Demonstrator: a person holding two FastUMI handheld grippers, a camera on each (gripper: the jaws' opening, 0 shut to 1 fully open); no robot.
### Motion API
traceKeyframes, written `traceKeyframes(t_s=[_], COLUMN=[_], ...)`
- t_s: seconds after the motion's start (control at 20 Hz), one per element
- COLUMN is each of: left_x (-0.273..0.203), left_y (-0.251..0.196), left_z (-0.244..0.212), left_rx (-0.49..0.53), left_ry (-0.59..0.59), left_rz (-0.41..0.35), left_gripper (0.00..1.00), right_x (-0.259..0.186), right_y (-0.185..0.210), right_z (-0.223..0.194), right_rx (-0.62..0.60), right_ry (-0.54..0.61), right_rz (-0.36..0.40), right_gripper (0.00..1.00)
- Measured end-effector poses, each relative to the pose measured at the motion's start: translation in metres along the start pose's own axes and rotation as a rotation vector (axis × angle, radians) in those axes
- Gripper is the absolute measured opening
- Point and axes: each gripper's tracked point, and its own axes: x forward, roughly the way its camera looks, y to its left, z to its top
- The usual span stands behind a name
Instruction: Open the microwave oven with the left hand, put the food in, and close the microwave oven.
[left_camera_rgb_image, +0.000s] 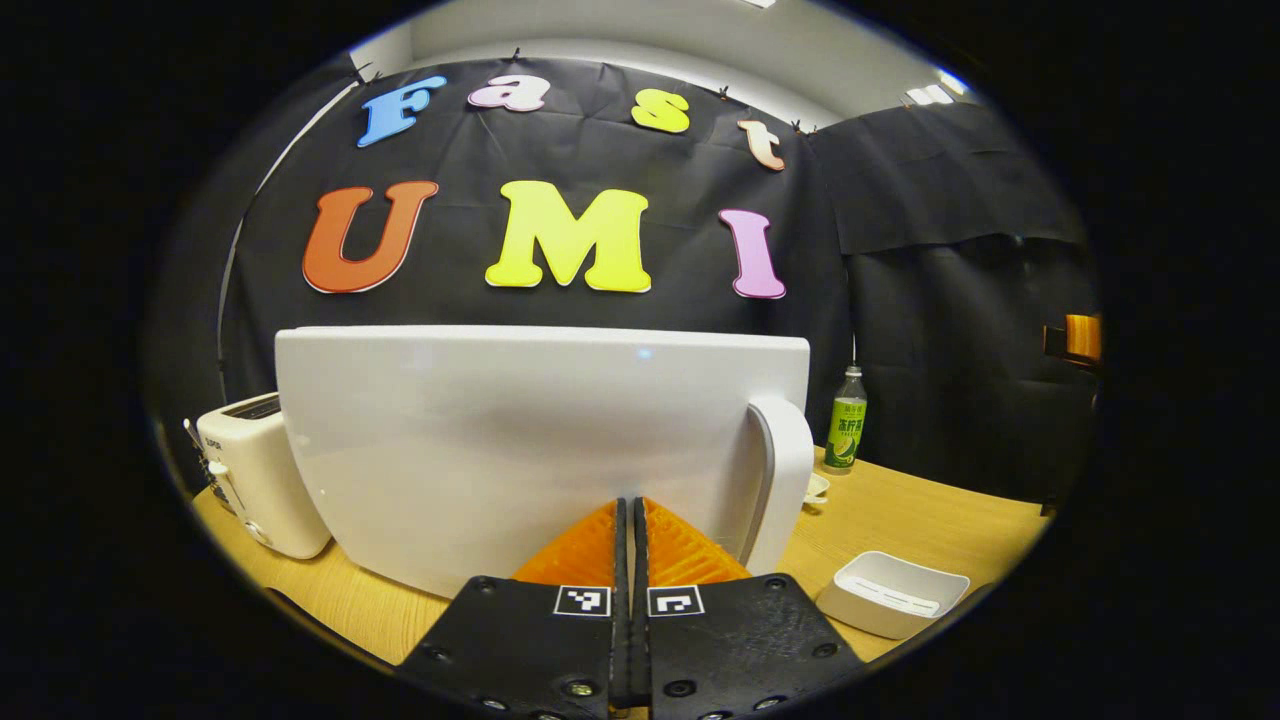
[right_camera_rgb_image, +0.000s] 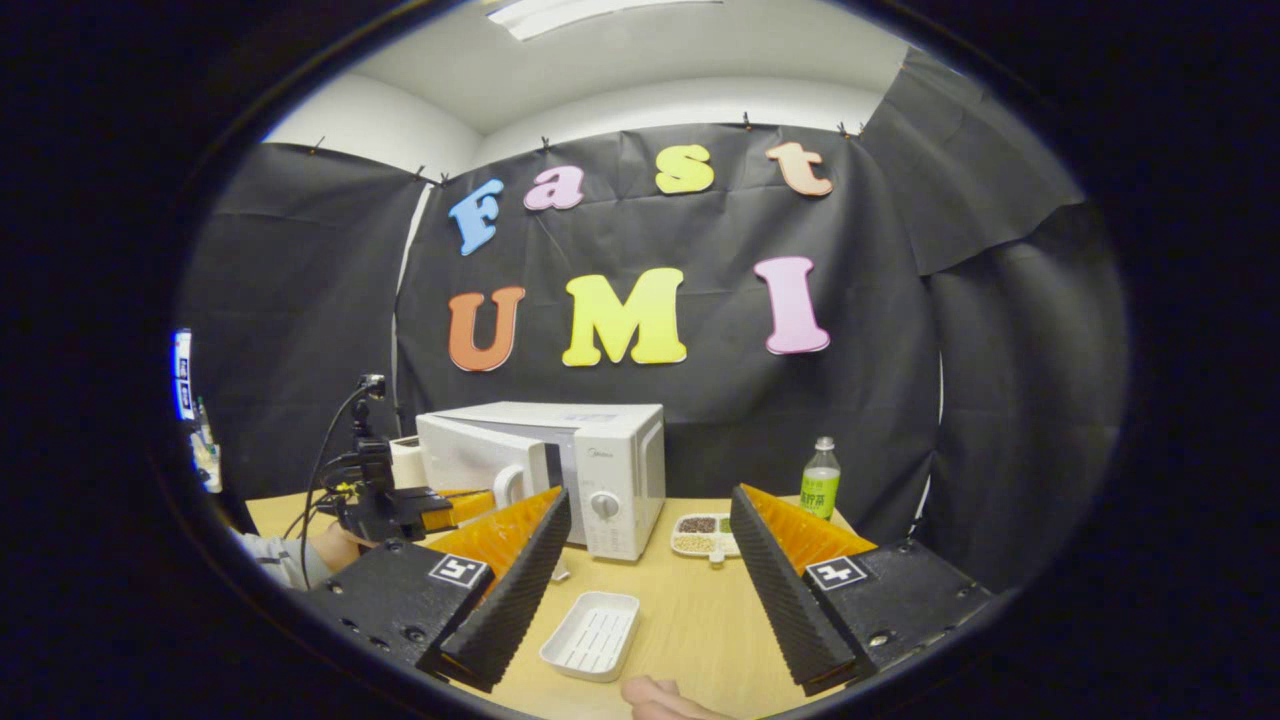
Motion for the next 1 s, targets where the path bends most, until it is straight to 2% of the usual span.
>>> traceKeyframes(t_s=[0.05,0.15,0.2,0.35,0.45,0.5,0.7,0.8,0.85,0.9,0.95,1.0], left_x=[0.009,0.026,0.034,0.054,0.056,0.052,0.018,-0.01,-0.025,-0.041,-0.058,-0.075], left_y=[-0.002,-0.002,-0.003,0.003,0.0,0.005,0.005,0.007,0.0,-0.006,-0.011,-0.012], left_z=[0.0,0.003,0.002,0.001,0.001,-0.005,0.003,0.01,0.014,0.023,0.032,0.043], left_rx=[-0.001,0.006,0.016,0.078,0.097,0.096,0.034,0.022,0.002,-0.016,-0.019,-0.005], left_ry=[0.003,-0.002,0.003,0.024,0.003,0.038,0.062,0.088,0.097,0.092,0.081,0.071], left_rz=[-0.003,0.006,0.009,0.05,0.044,0.071,0.126,0.179,0.18,0.176,0.177,0.197], left_gripper=[0.0,0.0,0.0,0.0,0.0,0.0,0.0,0.0,0.05,0.22,0.55,0.78], right_x=[0.003,0.009,0.011,0.014,0.012,0.01,-0.003,-0.011,-0.015,-0.018,-0.023,-0.027], right_y=[-0.007,-0.018,-0.021,-0.029,-0.028,-0.028,-0.021,-0.018,-0.016,-0.014,-0.011,-0.008], right_z=[-0.003,-0.009,-0.011,-0.018,-0.022,-0.023,-0.021,-0.018,-0.019,-0.018,-0.015,-0.013], right_rx=[-0.003,0.001,0.009,0.037,0.043,0.045,0.051,0.051,0.052,0.053,0.057,0.063], right_ry=[0.001,0.013,0.02,0.047,0.065,0.073,0.089,0.095,0.099,0.1,0.099,0.098], right_rz=[-0.01,-0.027,-0.031,-0.05,-0.062,-0.069,-0.089,-0.099,-0.105,-0.107,-0.108,-0.107], right_gripper=[1.0,1.0,0.96,1.0,1.0,0.96,0.96,0.96,0.96,0.96,0.96,0.96])
